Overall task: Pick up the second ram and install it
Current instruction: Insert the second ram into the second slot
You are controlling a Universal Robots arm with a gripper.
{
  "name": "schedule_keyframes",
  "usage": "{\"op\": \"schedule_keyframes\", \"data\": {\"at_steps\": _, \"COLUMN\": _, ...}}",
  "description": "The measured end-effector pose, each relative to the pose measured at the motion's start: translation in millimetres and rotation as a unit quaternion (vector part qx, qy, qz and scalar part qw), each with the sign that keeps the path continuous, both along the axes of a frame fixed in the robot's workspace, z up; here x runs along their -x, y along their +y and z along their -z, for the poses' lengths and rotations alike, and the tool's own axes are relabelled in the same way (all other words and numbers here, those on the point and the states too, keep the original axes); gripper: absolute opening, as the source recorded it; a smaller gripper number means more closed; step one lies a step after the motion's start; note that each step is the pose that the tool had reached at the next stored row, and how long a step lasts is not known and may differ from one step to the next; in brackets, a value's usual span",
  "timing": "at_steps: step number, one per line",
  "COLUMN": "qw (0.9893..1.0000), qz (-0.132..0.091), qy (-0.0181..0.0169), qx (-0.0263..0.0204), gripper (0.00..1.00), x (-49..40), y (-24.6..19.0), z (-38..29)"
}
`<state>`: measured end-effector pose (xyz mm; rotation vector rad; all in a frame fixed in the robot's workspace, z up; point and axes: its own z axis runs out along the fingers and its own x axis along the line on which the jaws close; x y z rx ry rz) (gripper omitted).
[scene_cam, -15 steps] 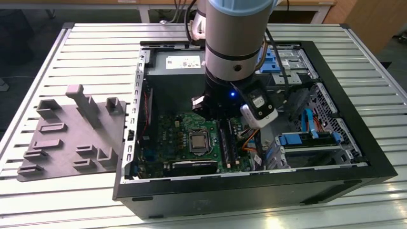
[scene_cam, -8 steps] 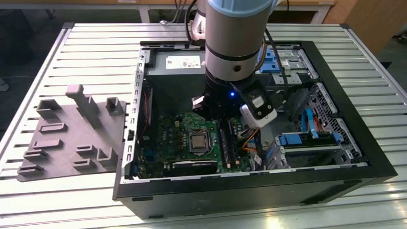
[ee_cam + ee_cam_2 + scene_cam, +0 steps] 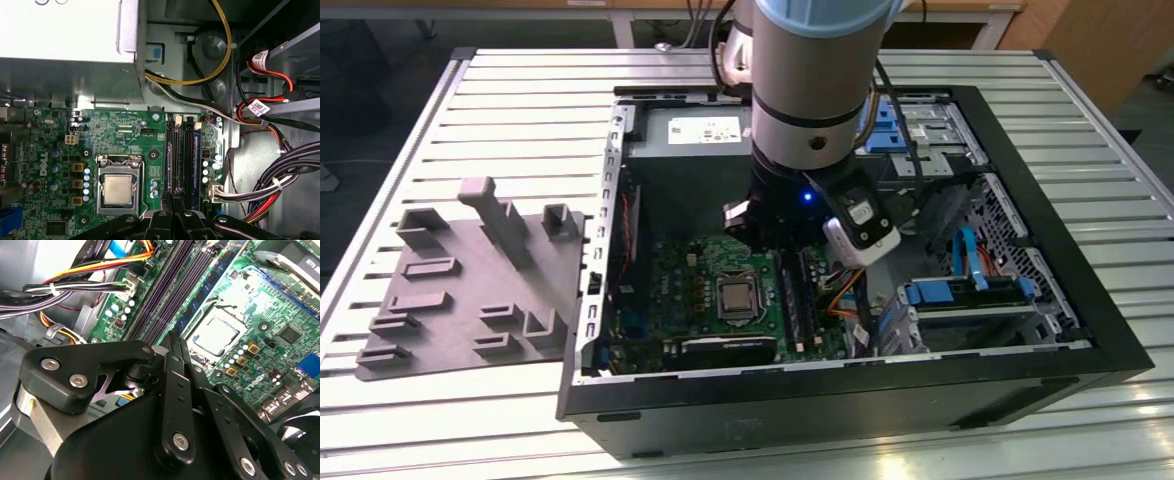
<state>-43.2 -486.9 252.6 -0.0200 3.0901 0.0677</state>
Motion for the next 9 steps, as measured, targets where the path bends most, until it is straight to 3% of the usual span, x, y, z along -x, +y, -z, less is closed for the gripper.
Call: {"op": "schedule_keyframes", "data": {"at_steps": 9, "qw": 1.0000, "qz": 0.000, "qy": 0.0000, "qx": 0.0000, "gripper": 0.12, "x": -2.0, "y": 1.6, "z": 1.9}}
